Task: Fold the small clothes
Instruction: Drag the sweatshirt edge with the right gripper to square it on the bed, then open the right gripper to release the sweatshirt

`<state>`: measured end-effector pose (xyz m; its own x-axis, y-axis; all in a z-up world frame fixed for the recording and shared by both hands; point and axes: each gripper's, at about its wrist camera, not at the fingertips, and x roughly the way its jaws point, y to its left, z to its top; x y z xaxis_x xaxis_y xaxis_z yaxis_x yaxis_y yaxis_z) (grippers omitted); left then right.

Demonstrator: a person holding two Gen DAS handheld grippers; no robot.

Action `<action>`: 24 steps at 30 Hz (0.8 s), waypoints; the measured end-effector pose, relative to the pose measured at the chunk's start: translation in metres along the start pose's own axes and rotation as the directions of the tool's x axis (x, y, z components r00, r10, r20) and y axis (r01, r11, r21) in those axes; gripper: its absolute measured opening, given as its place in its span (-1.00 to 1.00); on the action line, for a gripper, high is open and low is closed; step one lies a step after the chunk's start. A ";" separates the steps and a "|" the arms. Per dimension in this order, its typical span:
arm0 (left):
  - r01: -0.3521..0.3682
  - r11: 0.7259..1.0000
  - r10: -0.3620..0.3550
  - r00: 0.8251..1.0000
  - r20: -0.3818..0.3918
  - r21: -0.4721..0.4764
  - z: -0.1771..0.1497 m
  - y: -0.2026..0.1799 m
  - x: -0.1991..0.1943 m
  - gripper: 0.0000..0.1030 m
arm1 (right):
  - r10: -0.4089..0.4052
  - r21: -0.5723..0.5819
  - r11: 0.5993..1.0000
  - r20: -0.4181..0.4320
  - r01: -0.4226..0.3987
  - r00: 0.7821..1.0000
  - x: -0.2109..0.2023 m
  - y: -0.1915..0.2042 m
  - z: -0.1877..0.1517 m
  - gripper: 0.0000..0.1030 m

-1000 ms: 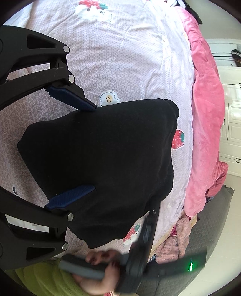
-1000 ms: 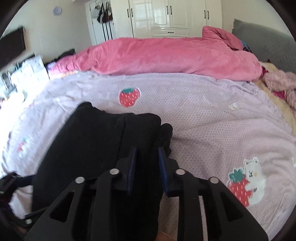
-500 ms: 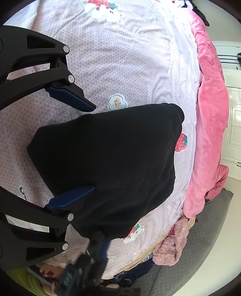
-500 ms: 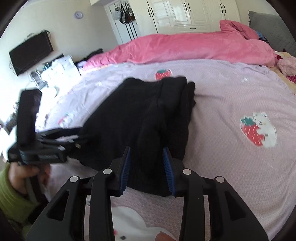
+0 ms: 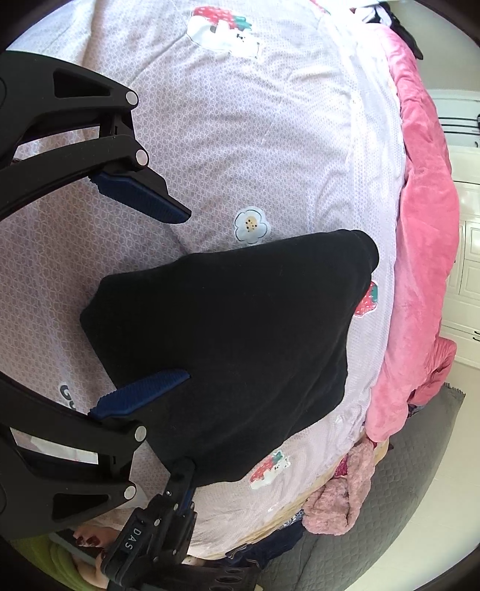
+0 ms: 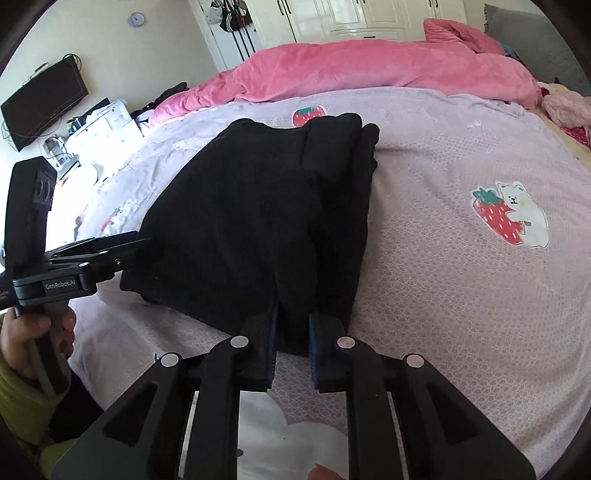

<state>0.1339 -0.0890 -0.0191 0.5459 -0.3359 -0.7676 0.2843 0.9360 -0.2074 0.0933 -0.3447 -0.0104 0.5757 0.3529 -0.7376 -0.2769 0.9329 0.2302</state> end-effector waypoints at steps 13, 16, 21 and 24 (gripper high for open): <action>-0.008 1.000 0.008 0.999 0.031 0.001 0.000 -0.002 -0.014 0.55 | -0.110 -0.019 0.994 0.041 0.111 0.993 -0.017 0.010 0.000 -0.19; -0.008 1.000 0.008 0.999 0.040 0.001 0.000 -0.003 -0.019 0.55 | -0.119 -0.009 0.993 0.049 0.119 0.992 -0.023 0.007 -0.001 -0.14; -0.012 1.000 0.012 0.998 0.057 -0.002 0.000 -0.003 -0.028 0.65 | -0.141 0.001 0.990 0.089 0.142 0.986 -0.037 0.007 -0.001 0.31; -0.022 1.000 0.023 0.997 0.068 -0.006 -0.001 -0.003 -0.035 0.81 | -0.159 0.009 0.987 0.119 0.159 0.980 -0.045 0.008 0.001 0.58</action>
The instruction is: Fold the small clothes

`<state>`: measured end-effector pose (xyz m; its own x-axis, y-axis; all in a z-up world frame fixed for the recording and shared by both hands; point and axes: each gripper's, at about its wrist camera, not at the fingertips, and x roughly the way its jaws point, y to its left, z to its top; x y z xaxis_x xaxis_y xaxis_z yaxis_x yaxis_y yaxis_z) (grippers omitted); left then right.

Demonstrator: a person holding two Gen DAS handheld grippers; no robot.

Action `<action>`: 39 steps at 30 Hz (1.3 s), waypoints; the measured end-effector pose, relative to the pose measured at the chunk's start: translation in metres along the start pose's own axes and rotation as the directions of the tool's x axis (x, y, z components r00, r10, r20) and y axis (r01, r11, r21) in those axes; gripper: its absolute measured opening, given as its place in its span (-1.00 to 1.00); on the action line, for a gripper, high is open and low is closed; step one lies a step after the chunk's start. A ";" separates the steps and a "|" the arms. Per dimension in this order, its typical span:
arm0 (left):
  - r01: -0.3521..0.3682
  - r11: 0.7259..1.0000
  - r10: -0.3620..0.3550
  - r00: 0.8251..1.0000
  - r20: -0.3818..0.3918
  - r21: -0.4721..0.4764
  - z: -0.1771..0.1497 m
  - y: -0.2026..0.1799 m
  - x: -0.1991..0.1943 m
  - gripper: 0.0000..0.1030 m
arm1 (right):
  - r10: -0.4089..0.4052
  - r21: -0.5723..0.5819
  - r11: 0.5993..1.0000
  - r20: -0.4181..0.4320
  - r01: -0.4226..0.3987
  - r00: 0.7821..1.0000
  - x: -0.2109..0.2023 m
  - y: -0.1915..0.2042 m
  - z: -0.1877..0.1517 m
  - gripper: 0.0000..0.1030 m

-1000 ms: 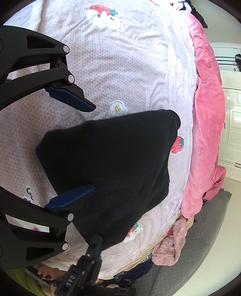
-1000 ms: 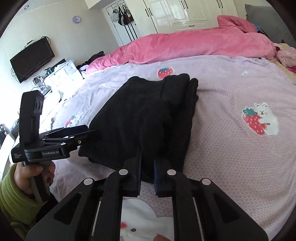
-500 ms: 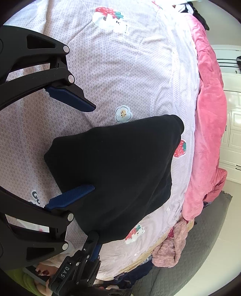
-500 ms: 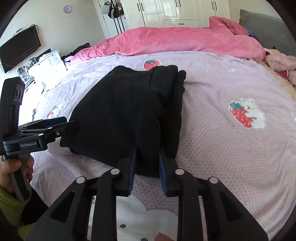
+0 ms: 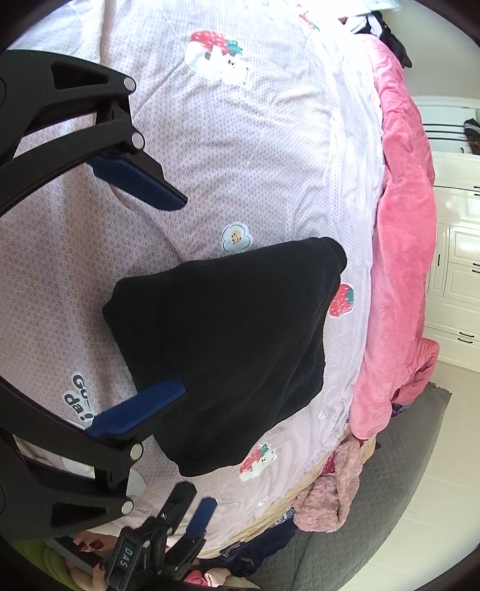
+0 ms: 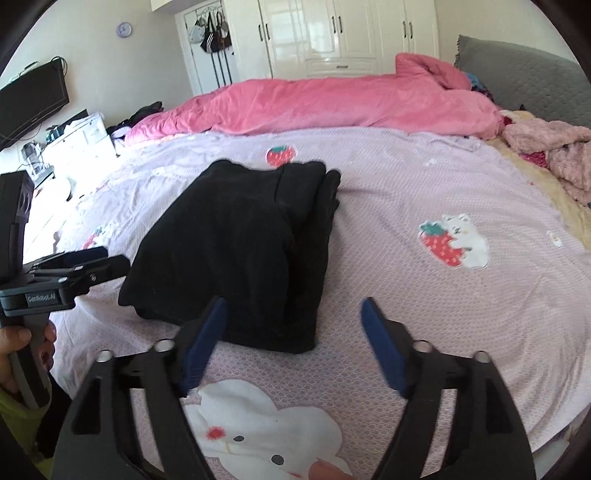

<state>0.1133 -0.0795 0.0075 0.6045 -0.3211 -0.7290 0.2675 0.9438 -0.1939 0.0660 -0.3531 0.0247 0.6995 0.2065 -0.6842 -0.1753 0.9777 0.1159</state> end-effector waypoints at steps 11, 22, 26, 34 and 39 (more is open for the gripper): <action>-0.095 0.996 0.094 0.993 0.077 -0.001 -0.001 0.001 -0.035 0.82 | -0.001 0.025 1.000 0.155 -0.003 0.988 -0.041 0.005 0.012 0.90; -0.117 0.993 0.112 0.982 0.155 0.023 -0.012 -0.005 -0.073 0.82 | -0.079 -0.023 0.996 0.248 0.087 0.965 -0.067 0.028 0.003 0.91; -0.131 0.991 0.126 0.980 0.152 0.023 -0.021 -0.004 -0.081 0.82 | -0.111 0.000 0.993 0.252 0.115 0.961 -0.072 0.029 -0.005 0.91; -0.136 0.991 0.132 0.982 0.132 0.016 -0.042 0.000 -0.084 0.82 | -0.152 0.043 0.988 0.244 0.146 0.958 -0.075 0.038 -0.032 0.91; -0.138 0.990 0.137 0.984 0.114 0.004 -0.053 0.007 -0.084 0.82 | -0.185 0.070 0.982 0.212 0.174 0.960 -0.070 0.041 -0.058 0.91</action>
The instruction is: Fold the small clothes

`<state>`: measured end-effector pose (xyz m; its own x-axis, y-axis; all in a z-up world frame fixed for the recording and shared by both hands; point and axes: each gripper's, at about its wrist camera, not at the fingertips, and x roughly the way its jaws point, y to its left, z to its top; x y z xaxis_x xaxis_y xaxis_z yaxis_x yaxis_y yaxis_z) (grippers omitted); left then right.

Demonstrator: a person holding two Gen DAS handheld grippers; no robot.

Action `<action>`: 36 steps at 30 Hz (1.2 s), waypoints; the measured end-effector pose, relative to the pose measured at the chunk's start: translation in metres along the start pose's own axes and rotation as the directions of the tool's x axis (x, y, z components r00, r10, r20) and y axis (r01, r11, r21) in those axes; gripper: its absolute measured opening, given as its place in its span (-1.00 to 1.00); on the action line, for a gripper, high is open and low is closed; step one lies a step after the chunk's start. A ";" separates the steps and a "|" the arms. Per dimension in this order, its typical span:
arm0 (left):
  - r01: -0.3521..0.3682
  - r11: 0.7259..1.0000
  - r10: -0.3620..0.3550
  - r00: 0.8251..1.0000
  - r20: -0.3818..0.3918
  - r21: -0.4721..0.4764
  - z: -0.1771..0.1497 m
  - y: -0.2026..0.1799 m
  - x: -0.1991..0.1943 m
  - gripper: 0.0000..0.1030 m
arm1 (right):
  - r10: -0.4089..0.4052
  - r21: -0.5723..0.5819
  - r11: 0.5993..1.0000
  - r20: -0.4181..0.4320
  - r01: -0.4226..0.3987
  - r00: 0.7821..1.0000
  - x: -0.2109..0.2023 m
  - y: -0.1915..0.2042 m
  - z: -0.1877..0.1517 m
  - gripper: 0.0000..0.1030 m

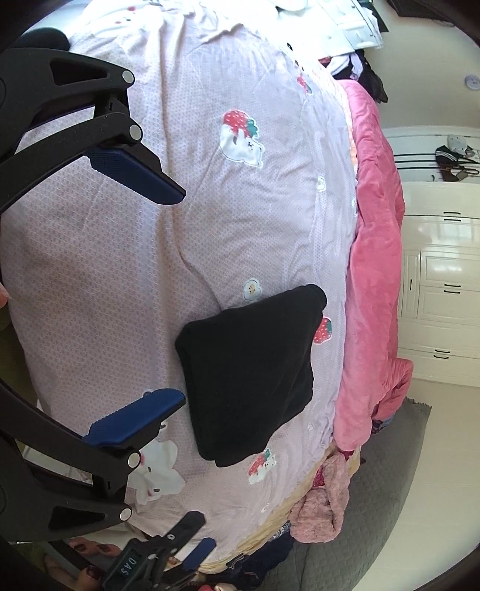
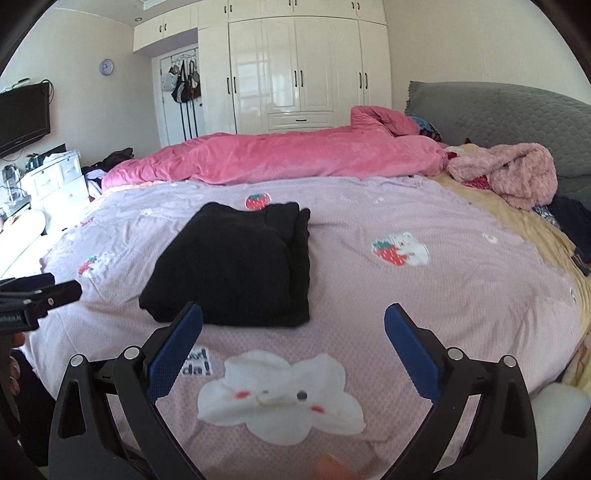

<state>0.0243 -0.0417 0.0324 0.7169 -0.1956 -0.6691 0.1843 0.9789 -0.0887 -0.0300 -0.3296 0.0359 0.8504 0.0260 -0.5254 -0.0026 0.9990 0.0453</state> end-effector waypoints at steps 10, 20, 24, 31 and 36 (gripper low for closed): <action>-0.007 0.999 0.006 0.999 -0.033 -0.033 -0.014 0.008 0.004 0.82 | 0.017 0.010 1.000 -0.074 -0.016 0.997 0.011 0.013 -0.018 0.91; -0.027 0.999 0.025 0.999 -0.037 -0.035 -0.015 0.009 0.004 0.82 | 0.014 0.008 1.000 -0.081 -0.014 0.997 0.012 0.013 -0.021 0.91; -0.035 0.999 0.033 0.999 -0.040 -0.032 -0.016 0.009 0.004 0.82 | 0.016 0.008 1.000 -0.078 -0.015 0.997 0.012 0.012 -0.021 0.91; -0.039 0.999 0.038 0.999 -0.039 -0.029 -0.016 0.009 0.003 0.82 | 0.014 0.009 1.000 -0.075 -0.014 0.997 0.011 0.013 -0.020 0.91; -0.045 0.999 0.044 0.998 -0.039 -0.028 -0.015 0.008 0.002 0.82 | 0.012 0.011 1.000 -0.078 -0.011 0.997 0.011 0.012 -0.021 0.91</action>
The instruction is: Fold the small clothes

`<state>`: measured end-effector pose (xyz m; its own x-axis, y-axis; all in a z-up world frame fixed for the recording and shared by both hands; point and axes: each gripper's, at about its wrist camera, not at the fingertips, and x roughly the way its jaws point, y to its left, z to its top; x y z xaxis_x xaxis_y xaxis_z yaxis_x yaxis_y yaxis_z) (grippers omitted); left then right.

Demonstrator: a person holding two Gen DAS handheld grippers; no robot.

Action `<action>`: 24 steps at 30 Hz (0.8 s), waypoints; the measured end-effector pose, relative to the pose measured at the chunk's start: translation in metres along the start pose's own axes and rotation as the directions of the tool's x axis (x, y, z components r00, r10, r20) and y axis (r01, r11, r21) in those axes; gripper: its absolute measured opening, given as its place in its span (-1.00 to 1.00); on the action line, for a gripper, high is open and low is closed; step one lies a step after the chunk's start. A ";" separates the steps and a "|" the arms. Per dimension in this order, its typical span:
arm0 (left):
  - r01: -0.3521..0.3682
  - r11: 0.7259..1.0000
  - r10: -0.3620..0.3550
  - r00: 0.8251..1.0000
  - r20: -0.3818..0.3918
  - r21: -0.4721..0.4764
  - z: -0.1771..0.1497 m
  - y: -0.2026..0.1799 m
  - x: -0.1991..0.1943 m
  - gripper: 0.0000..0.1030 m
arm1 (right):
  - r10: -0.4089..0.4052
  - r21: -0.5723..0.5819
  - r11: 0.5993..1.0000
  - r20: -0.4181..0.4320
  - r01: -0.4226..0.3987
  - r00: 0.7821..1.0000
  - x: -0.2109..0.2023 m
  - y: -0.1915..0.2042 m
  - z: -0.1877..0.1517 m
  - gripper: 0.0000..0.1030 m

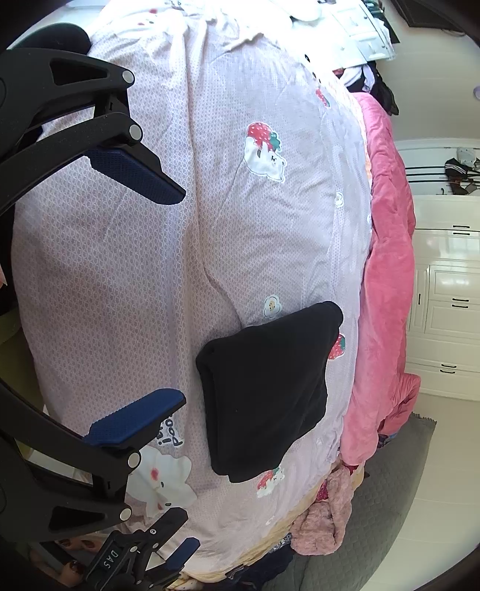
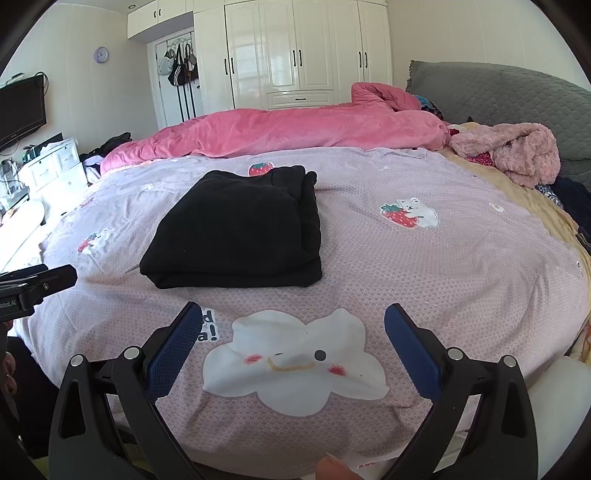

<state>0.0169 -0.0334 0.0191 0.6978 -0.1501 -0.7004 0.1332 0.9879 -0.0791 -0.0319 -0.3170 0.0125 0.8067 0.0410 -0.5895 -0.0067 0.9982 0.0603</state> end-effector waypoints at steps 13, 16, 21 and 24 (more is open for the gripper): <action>-0.001 1.000 0.001 1.000 0.008 -0.005 0.000 0.001 -0.004 0.82 | 0.003 -0.002 1.000 -0.002 -0.003 1.000 0.000 0.000 -0.001 0.91; 0.002 1.000 -0.002 1.000 0.011 -0.005 0.001 0.002 -0.004 0.82 | 0.005 -0.004 1.000 -0.006 -0.005 1.000 0.000 0.001 -0.002 0.91; 0.004 1.000 -0.004 1.000 0.011 -0.005 0.001 0.002 -0.004 0.82 | 0.007 -0.005 1.000 -0.007 -0.007 1.000 0.000 0.002 -0.002 0.91; 0.005 1.000 -0.005 1.000 0.009 -0.006 0.001 0.002 -0.004 0.82 | 0.008 -0.006 1.000 -0.009 -0.009 1.000 0.000 0.002 -0.002 0.91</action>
<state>0.0153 -0.0305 0.0225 0.7031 -0.1553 -0.6939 0.1324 0.9874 -0.0868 -0.0331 -0.3151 0.0113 0.8011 0.0498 -0.5964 -0.0172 0.9980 0.0603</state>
